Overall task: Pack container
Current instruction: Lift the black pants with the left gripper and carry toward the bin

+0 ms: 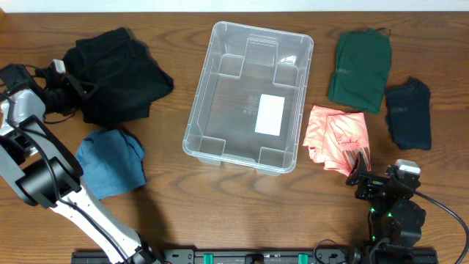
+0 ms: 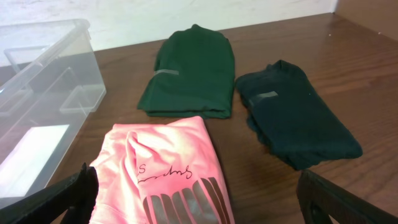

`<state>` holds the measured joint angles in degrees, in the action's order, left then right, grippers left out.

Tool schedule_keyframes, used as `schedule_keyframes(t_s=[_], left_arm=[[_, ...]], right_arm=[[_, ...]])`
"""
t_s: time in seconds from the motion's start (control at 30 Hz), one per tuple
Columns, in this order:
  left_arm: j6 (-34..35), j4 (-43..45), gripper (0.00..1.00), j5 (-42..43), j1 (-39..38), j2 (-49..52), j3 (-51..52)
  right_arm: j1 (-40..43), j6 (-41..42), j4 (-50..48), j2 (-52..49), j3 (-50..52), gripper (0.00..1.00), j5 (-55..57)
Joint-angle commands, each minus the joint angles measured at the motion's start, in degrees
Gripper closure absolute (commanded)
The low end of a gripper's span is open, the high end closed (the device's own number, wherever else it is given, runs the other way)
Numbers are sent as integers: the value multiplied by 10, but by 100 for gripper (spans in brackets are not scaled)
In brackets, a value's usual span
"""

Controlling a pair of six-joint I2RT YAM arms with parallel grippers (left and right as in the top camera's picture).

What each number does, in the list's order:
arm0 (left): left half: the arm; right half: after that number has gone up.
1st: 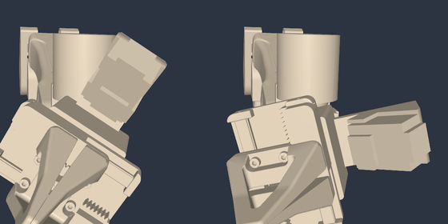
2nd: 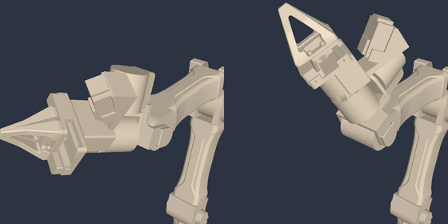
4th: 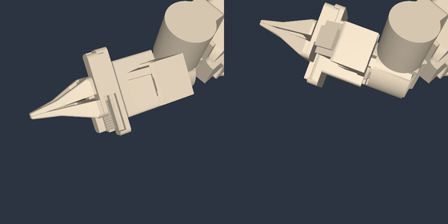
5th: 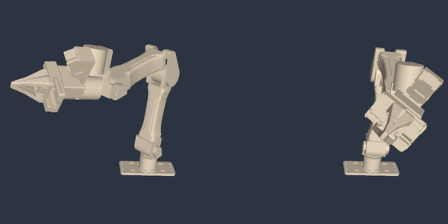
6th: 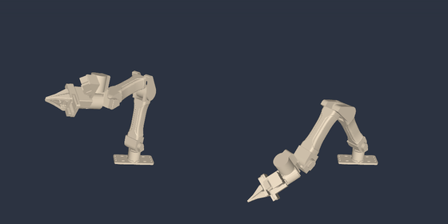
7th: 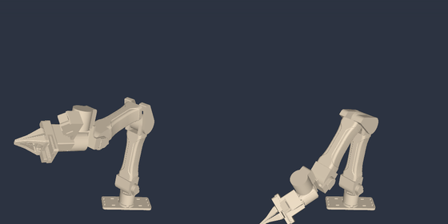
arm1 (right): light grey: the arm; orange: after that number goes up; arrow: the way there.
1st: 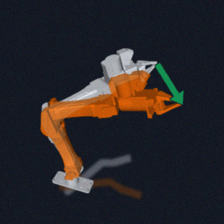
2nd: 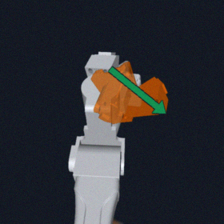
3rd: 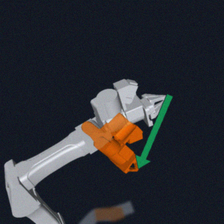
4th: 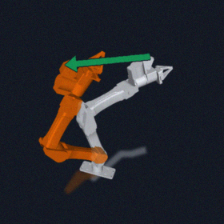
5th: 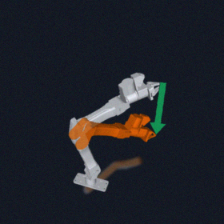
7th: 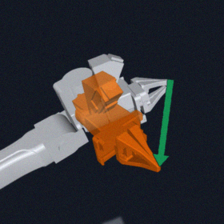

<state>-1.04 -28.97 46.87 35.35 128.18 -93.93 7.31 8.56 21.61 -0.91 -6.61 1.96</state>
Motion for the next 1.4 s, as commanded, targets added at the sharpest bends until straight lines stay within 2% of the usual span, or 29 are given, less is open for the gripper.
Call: schedule_keyframes(t_s=[0.0,0.33,0.5,0.67,0.83,1.0,1.23,1.37], left_arm=[[24,0,94,74,-3,-90,-7],[66,2,94,97,-11,-299,-17],[145,34,94,97,-35,-403,-17],[169,42,94,95,-122,-482,-17],[182,3,95,47,-240,-509,-17],[91,-74,94,47,-332,-495,-8],[-69,-188,94,57,-391,-428,-5],[-98,-192,94,78,-427,-378,-5]], right_arm=[[-6,6,0,2,2,1,2],[-6,6,0,2,2,1,1],[-6,6,0,2,2,1,1],[-6,6,0,2,2,1,2],[-6,6,0,2,2,1,1],[-6,6,0,2,2,1,1],[-6,6,0,2,2,1,1],[-6,6,0,2,2,1,1]])
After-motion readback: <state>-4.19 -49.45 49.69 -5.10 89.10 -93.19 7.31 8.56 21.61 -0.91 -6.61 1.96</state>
